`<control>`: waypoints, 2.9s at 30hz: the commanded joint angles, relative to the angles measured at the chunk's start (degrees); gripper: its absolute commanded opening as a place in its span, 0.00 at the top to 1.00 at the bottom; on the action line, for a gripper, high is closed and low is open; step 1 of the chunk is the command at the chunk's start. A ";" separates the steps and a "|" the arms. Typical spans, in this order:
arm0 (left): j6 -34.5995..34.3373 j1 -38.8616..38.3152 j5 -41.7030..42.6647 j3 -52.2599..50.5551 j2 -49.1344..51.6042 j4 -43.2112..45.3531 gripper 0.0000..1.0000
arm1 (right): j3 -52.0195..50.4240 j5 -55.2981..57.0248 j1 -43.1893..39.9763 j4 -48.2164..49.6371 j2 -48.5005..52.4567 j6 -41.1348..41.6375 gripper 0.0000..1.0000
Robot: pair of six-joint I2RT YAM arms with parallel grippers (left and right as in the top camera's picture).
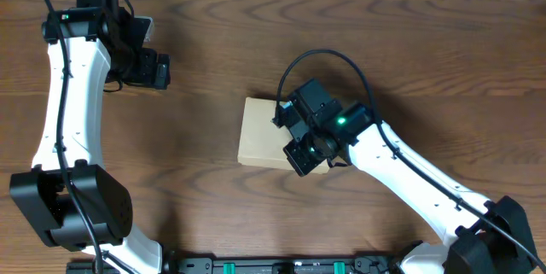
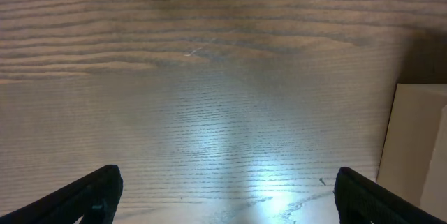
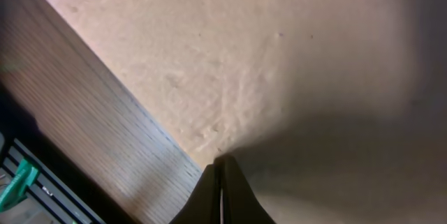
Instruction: Pack container
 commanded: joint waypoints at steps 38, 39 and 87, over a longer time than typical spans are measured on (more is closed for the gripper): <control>-0.55 -0.24 1.75 -0.46 -1.03 5.49 0.05 | -0.55 18.75 -32.83 37.77 -1.20 -14.67 0.01; 1.16 -0.46 2.45 -0.46 -1.07 6.12 0.05 | -0.57 16.83 -34.40 37.33 -1.20 -14.67 0.02; 3.21 -2.32 14.29 -57.81 -66.05 26.32 0.05 | -46.53 10.54 -40.59 22.95 -61.37 -1.36 0.01</control>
